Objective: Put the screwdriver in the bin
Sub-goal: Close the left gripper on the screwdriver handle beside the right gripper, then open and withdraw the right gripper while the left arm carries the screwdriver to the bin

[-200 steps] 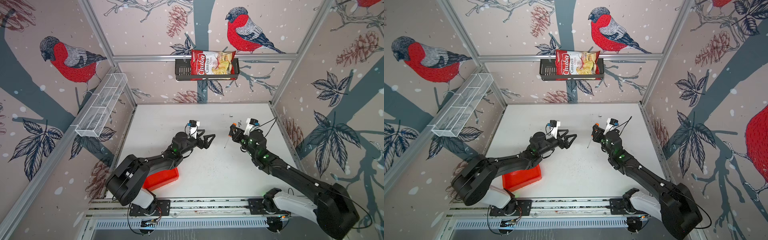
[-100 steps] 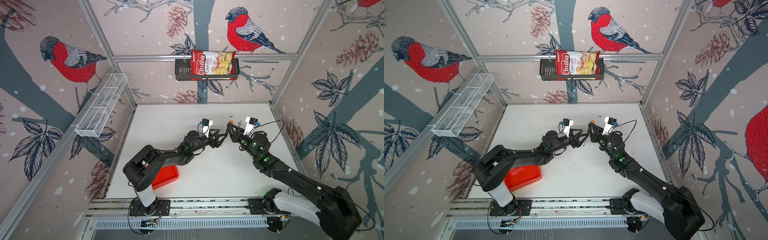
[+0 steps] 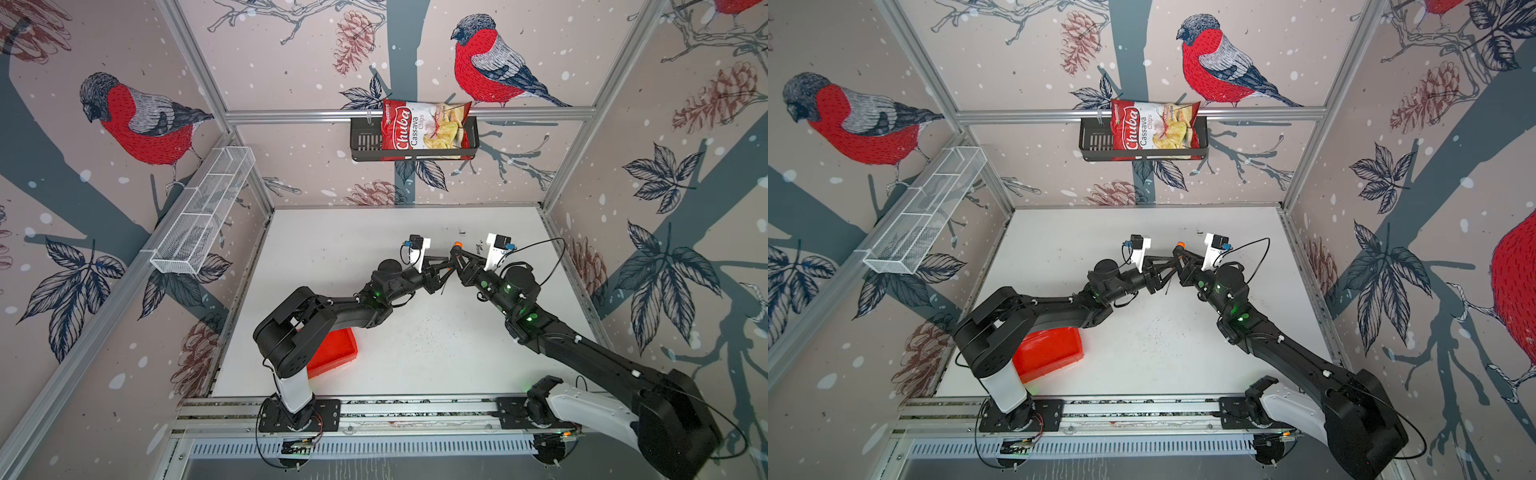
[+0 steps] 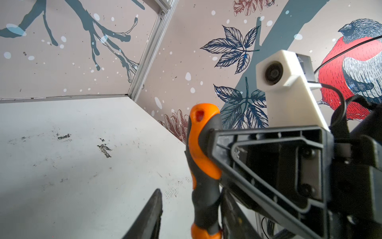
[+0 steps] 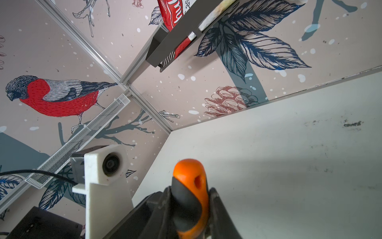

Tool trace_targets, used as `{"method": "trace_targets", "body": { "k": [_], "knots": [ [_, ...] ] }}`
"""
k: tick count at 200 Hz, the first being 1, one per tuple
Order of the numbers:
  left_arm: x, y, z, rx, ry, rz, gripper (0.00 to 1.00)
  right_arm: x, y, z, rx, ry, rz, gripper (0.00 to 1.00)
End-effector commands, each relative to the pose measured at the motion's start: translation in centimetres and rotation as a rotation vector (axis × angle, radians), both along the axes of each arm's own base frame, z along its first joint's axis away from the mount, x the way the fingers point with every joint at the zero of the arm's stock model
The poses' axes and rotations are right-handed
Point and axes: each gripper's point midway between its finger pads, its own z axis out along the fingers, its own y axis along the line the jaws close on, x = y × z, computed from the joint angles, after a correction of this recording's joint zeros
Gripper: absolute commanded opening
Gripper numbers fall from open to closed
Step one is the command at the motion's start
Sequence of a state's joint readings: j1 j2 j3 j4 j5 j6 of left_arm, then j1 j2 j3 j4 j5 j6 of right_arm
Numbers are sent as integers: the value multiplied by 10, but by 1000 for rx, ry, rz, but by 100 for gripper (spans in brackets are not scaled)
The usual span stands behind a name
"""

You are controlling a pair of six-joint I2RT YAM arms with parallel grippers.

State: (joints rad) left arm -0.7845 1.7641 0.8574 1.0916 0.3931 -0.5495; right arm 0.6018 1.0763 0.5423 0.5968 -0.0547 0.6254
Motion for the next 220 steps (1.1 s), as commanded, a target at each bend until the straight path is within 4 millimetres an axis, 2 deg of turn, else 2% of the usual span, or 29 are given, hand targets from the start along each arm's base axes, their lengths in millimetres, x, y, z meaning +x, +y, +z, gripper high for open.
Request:
{"method": "trace_targets", "body": {
  "k": [1, 51, 76, 91, 111, 139, 155, 187, 220],
  "knots": [
    [-4, -3, 12, -35, -36, -21, 42, -1, 4, 12, 5, -50, 19, 4],
    [-5, -1, 14, -36, -45, -15, 25, -2, 6, 10, 11, -42, 30, 4],
    [-6, 1, 15, -26, -64, -7, 10, -2, 5, 10, 3, -43, 26, 4],
    [-7, 2, 15, -10, -92, -5, 8, -2, 5, 11, 0, -46, 26, 8],
    [-6, 5, 15, 23, -119, 17, 8, -1, 4, 10, -19, -54, 20, 20],
    [-7, 9, 13, 85, -161, 39, 8, -2, 1, 14, -55, -88, 15, 60],
    [-9, 12, 13, 127, -195, 39, 8, -4, 1, 19, -106, -132, 27, 75],
    [-14, 21, 7, 259, -260, 42, 7, -5, -10, 24, -188, -174, -9, 87],
    [-22, 38, -2, 377, -289, 27, 6, -17, -15, 29, -282, -273, 13, 91]
  ]
}}
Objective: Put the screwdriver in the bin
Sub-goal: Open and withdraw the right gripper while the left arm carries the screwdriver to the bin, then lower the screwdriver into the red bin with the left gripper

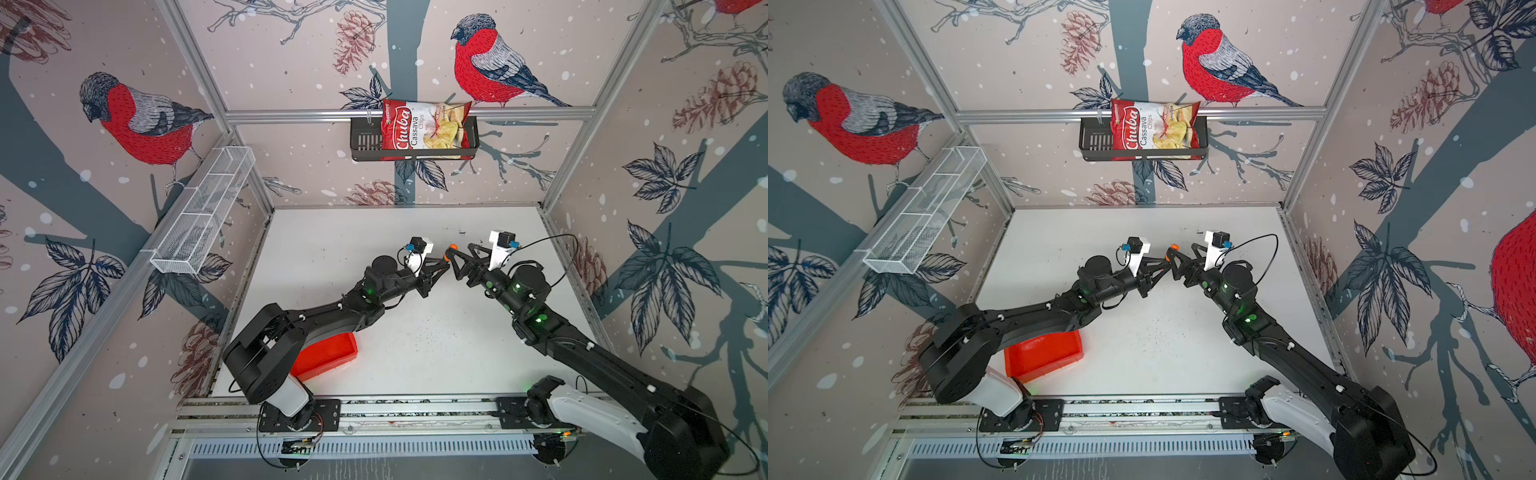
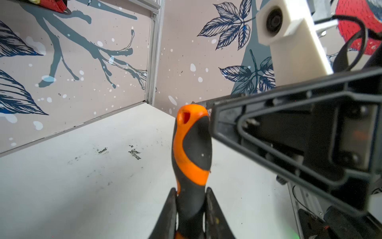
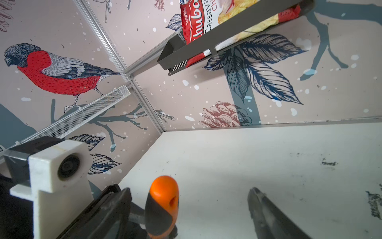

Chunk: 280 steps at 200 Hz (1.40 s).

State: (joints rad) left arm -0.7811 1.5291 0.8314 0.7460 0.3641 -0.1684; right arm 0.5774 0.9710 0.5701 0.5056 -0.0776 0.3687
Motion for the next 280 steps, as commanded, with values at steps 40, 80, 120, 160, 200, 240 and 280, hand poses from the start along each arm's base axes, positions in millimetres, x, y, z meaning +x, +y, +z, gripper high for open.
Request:
{"method": "trace_targets", "body": {
  "k": [40, 80, 120, 160, 200, 240, 280],
  "knots": [
    [-19, 26, -27, 231, -39, -26, 0, -24, 0, -2, -209, -135, 77, 93],
    [-31, 42, -37, 417, -140, -63, 0, -45, 12, -14, -340, -199, 207, 100],
    [-28, 86, -47, 576, -229, 30, 0, -58, 22, -17, -381, -249, 302, 100],
    [-41, 137, -64, 748, -301, -9, 0, -80, 43, -30, -450, -338, 482, 100],
    [-50, 187, -85, 917, -279, 35, 0, -93, 69, -45, -512, -340, 614, 100],
    [-53, 234, -105, 1074, -269, 116, 0, -98, 92, -61, -556, -358, 672, 100],
    [-68, 263, -130, 1201, -176, 119, 0, -110, 110, -75, -586, -353, 758, 100]
  ]
}}
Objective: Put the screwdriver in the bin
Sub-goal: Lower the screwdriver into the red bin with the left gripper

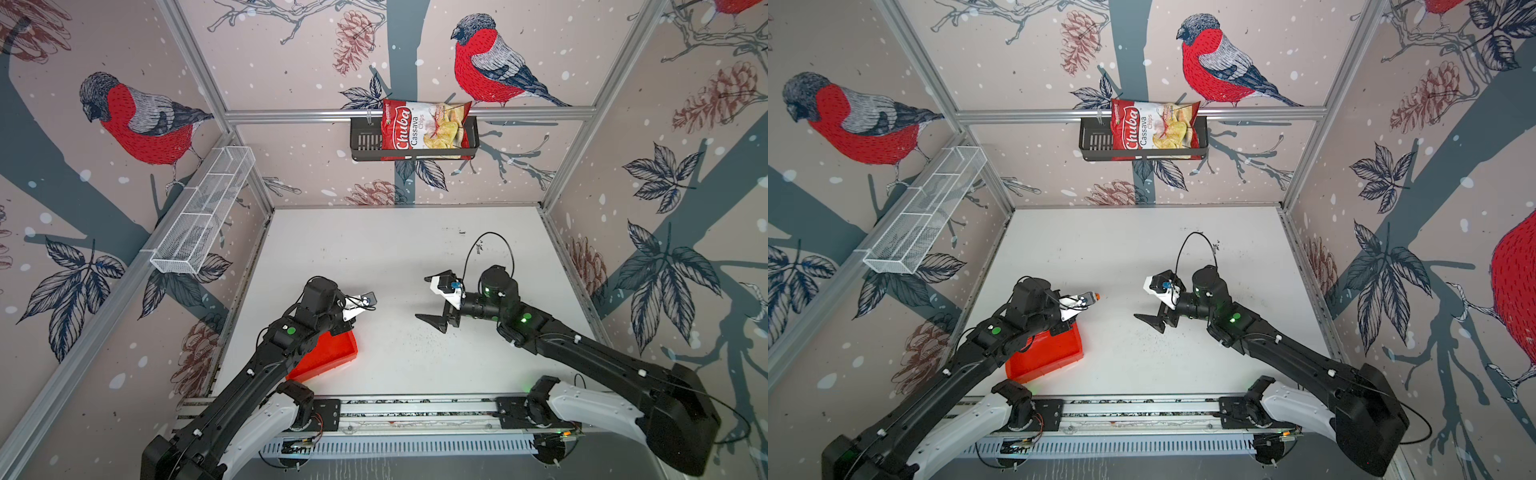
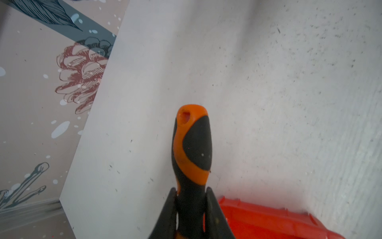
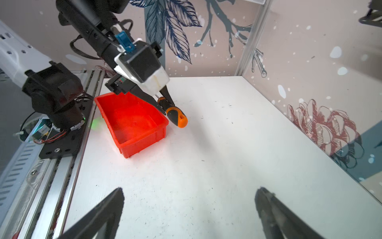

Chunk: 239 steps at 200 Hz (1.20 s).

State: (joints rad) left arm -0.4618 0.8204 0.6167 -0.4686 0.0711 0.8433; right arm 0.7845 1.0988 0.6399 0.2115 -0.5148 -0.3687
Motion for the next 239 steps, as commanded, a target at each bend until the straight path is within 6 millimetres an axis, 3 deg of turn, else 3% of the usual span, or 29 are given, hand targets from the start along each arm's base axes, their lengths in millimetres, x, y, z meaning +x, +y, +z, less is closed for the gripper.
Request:
{"method": "trace_targets", "body": {
  "k": [1, 39, 91, 128, 132, 156, 197, 239],
  "knots": [
    [-14, 21, -21, 111, 69, 26, 0, -5, 8, 0, -7, -27, 47, 100],
    [-28, 39, -28, 158, 75, 74, 0, -10, 18, -10, -29, -14, 90, 100],
    [-43, 68, -53, 274, 113, 135, 0, -22, 33, -14, -67, -34, 162, 100],
    [-45, 67, -64, 238, 120, 139, 0, -40, 45, -19, -93, -61, 234, 100],
    [-46, 69, -67, 248, 126, 142, 0, -40, 47, -28, -112, -44, 240, 100],
    [-51, 78, -79, 290, 148, 160, 0, -48, 52, -36, -126, -36, 272, 100],
    [-59, 81, -97, 305, 175, 155, 0, -49, 56, -43, -144, -35, 280, 100],
    [-57, 83, -89, 297, 146, 168, 0, -46, 54, -48, -162, -43, 265, 100]
  ]
}}
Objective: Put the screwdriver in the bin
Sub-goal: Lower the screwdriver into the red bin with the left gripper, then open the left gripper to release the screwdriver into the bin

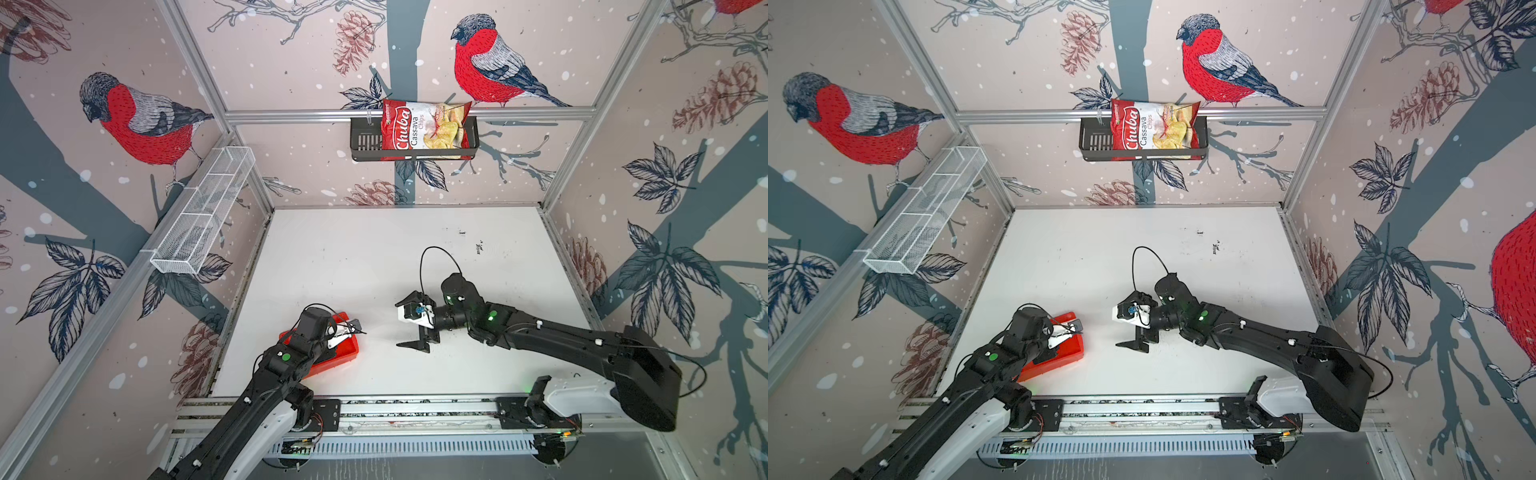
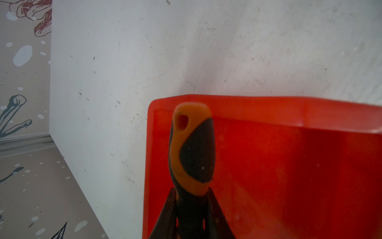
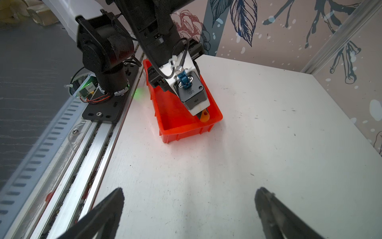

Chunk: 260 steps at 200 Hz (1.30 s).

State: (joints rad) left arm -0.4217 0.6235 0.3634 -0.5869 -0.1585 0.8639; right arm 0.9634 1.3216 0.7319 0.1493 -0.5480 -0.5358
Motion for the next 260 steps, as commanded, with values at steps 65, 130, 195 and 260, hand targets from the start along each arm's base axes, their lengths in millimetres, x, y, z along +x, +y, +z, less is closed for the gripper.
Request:
{"method": "trace_targets", "body": {
  "k": [65, 130, 195, 260],
  "knots": [
    [-13, 10, 6, 4, 26, 45, 0, 5, 0, -1, -5, -24, -11, 99],
    [-17, 17, 2, -7, 22, 82, 0, 4, 0, -3, -6, -23, -11, 100],
    [-17, 19, -13, 24, 51, 67, 0, 4, -1, -5, -6, -20, -17, 100],
    [-25, 22, -28, 65, 89, 34, 0, 5, -1, -5, -7, -22, -19, 100]
  ]
}}
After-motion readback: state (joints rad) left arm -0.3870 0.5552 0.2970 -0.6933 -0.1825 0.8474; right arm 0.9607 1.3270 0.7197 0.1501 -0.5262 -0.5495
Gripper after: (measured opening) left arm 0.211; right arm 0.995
